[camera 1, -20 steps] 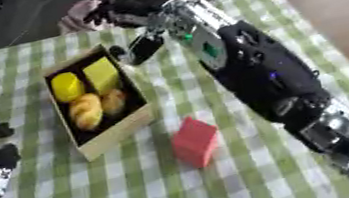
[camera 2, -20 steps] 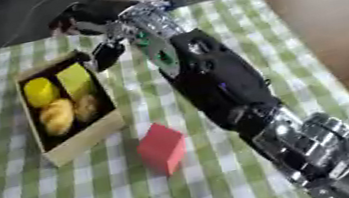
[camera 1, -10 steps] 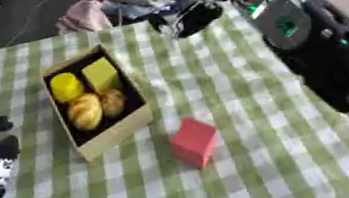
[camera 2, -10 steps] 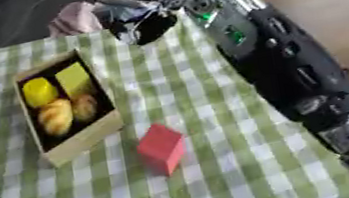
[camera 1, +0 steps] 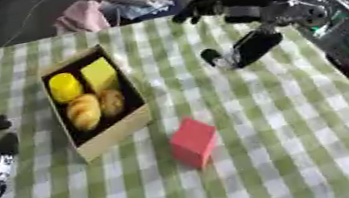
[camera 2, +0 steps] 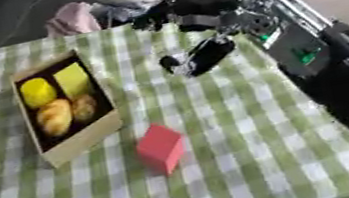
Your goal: Pick up objects on the table and place them in the box.
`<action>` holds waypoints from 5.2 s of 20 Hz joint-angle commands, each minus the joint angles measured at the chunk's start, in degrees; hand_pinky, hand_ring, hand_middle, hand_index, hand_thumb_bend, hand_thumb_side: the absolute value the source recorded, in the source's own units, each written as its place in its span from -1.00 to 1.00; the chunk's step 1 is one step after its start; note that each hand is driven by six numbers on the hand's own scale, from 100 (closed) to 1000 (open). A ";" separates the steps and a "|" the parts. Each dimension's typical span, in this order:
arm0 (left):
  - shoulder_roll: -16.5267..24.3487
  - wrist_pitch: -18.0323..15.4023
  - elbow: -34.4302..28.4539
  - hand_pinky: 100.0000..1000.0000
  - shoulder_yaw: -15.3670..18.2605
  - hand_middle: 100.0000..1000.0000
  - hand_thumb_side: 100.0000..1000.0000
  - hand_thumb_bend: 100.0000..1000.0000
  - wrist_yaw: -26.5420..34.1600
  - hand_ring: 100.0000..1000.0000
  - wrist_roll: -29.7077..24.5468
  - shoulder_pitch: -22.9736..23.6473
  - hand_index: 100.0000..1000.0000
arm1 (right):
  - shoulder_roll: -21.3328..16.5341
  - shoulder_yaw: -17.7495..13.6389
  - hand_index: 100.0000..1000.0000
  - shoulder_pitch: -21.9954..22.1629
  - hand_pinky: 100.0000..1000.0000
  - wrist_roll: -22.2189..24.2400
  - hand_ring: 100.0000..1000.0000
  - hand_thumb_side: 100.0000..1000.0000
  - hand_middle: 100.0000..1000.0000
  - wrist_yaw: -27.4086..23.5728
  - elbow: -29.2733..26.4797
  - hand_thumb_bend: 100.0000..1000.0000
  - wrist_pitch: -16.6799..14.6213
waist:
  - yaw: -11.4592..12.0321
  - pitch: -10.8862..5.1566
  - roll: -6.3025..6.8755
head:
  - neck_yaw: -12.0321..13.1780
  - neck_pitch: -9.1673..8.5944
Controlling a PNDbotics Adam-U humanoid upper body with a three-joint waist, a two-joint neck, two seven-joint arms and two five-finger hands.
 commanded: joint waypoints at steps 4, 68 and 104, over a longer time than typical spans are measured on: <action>1.48 -0.11 -0.74 0.48 0.43 0.44 0.63 -0.56 -0.06 0.08 0.13 -0.08 0.71 | -1.86 3.82 1.00 1.45 0.94 6.44 0.92 -0.14 0.95 5.61 -1.82 -1.00 -4.68 | -0.22 -1.26 -0.90 | -0.19 0.08; 1.30 -0.63 -0.44 0.49 0.43 0.44 0.62 -0.55 0.35 0.08 -0.44 0.09 0.72 | 7.19 5.16 0.21 3.74 0.91 -0.80 0.80 -0.56 0.70 17.44 6.02 -1.00 -16.19 | 0.76 -1.94 -0.81 | -0.64 0.02; 0.40 1.66 -1.33 0.44 1.34 0.35 0.45 -0.53 6.73 -0.01 15.32 -0.09 0.67 | 28.31 -1.53 0.77 -19.21 0.97 -3.89 0.84 -0.43 0.74 33.10 38.53 -1.00 -14.90 | 3.77 -2.11 0.96 | -3.28 0.11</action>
